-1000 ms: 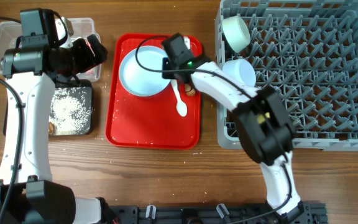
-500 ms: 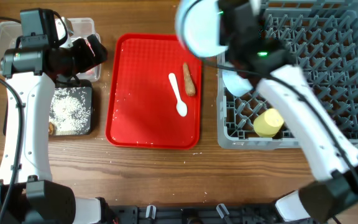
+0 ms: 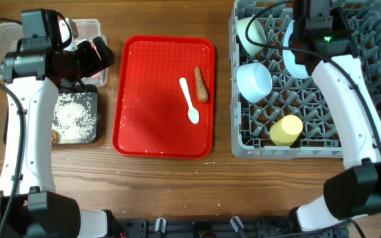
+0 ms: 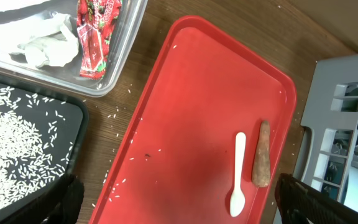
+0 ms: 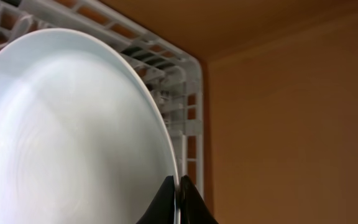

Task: Sort waste into correct bins and load items into the dishwasher rack
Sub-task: 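Stand the light-blue plate upright in the dish rack, release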

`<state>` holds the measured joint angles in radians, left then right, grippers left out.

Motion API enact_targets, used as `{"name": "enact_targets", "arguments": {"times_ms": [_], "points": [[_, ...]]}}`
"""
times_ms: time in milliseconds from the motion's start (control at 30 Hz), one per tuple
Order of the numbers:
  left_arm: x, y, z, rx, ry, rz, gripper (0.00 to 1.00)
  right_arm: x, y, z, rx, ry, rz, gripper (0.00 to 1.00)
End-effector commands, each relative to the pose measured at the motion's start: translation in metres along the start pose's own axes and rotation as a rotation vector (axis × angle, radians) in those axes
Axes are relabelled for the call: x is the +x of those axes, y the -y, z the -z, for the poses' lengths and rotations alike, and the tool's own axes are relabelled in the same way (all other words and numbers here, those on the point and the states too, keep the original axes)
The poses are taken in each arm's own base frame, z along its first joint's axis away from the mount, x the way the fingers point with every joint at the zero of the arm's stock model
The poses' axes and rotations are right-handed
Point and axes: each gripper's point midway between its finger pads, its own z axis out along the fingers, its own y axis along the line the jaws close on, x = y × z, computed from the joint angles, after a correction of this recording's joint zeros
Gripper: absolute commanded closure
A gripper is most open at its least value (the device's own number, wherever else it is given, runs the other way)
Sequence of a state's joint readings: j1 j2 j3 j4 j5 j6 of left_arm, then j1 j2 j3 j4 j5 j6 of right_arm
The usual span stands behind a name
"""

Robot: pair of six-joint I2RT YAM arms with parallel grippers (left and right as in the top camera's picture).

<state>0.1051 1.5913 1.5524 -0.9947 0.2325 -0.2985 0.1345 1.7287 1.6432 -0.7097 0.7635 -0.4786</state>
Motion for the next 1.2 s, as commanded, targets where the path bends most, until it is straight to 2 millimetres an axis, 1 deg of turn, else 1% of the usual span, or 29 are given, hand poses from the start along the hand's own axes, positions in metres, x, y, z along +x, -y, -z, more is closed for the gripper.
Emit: {"name": "enact_targets", "arguments": {"times_ms": [0,67,133,200,233,267,300,367,400,433,533,567,633,700,733,767,800,833,867,900,933,967,1033,1133,1167], "points": [[-0.003,0.0,0.002,0.003,0.009,0.0,0.0,-0.005,-0.03,-0.022,-0.091,0.008,0.068,0.96],[-0.003,0.0,0.002,0.003,0.009,0.0,0.0,-0.003,-0.045,-0.036,-0.105,-0.014,0.082,0.96],[-0.003,0.0,0.002,0.003,0.009,0.0,0.0,-0.006,-0.062,-0.041,-0.161,-0.001,0.092,0.96],[-0.003,0.0,0.002,0.003,0.009,0.0,0.0,-0.012,-0.082,-0.04,-0.262,0.041,0.091,0.96],[-0.003,0.0,0.002,0.003,0.009,0.0,0.0,-0.015,-0.087,-0.039,-0.294,0.055,0.072,0.95],[-0.003,0.0,0.002,0.003,0.009,0.0,0.0,-0.018,-0.091,-0.038,-0.314,0.064,0.036,0.92],[-0.003,0.0,0.002,0.003,0.009,0.0,0.0,-0.021,-0.094,-0.036,-0.337,0.073,-0.006,0.79],[-0.003,0.0,0.002,0.003,0.009,0.0,0.0,-0.023,-0.097,-0.035,-0.364,0.076,-0.069,0.63],[-0.003,0.0,0.002,0.002,0.009,0.0,0.0,-0.024,-0.097,-0.034,-0.369,0.064,-0.149,0.4],[-0.003,0.0,0.002,0.003,0.009,0.0,0.0,-0.024,-0.094,-0.031,-0.372,0.052,-0.242,0.06],[-0.003,0.0,0.002,0.003,0.009,0.0,0.0,-0.025,-0.081,-0.017,-0.383,0.05,-0.347,0.02],[-0.003,0.0,0.002,0.003,0.009,0.0,0.0,-0.028,-0.076,-0.004,-0.417,0.073,-0.353,0.0],[-0.003,0.0,0.002,0.003,0.009,-0.001,0.0,-0.032,-0.064,0.024,-0.486,0.126,-0.371,0.0],[-0.003,0.0,0.002,0.003,0.009,0.0,0.0,-0.037,-0.056,0.063,-0.603,0.205,-0.386,0.0],[-0.003,0.0,0.002,0.003,0.009,0.0,0.0,-0.04,-0.055,0.084,-0.683,0.252,-0.391,0.0],[-0.003,0.0,0.002,0.003,0.009,0.0,0.0,-0.044,-0.057,0.1,-0.748,0.288,-0.391,0.0],[-0.003,0.0,0.002,0.003,0.009,0.0,0.0,-0.048,-0.058,0.12,-0.836,0.337,-0.389,0.0],[-0.003,0.0,0.002,0.003,0.009,0.0,0.0,-0.055,-0.064,0.158,-1.021,0.408,-0.413,0.0],[-0.003,0.0,0.002,0.003,0.009,0.0,0.0,-0.057,-0.067,0.169,-1.095,0.398,-0.459,0.0],[-0.003,0.0,0.002,0.003,0.009,0.0,0.0,-0.057,-0.07,0.173,-1.14,0.354,-0.524,0.0],[-0.003,0.0,0.002,0.003,0.009,0.0,0.0,-0.055,-0.078,0.172,-1.169,0.295,-0.585,0.0],[-0.003,0.0,0.002,0.003,0.009,0.0,0.0,-0.053,-0.09,0.172,-1.192,0.239,-0.621,0.0],[-0.003,0.0,0.002,0.003,0.009,0.0,0.0,-0.048,-0.122,0.172,-1.208,0.133,-0.647,0.0],[-0.003,0.0,0.002,0.003,0.009,0.0,0.0,-0.042,-0.17,0.177,-1.173,0.056,-0.568,0.0],[-0.003,0.0,0.002,0.003,0.009,0.0,0.0,-0.041,-0.186,0.182,-1.165,0.042,-0.529,0.0]]}}
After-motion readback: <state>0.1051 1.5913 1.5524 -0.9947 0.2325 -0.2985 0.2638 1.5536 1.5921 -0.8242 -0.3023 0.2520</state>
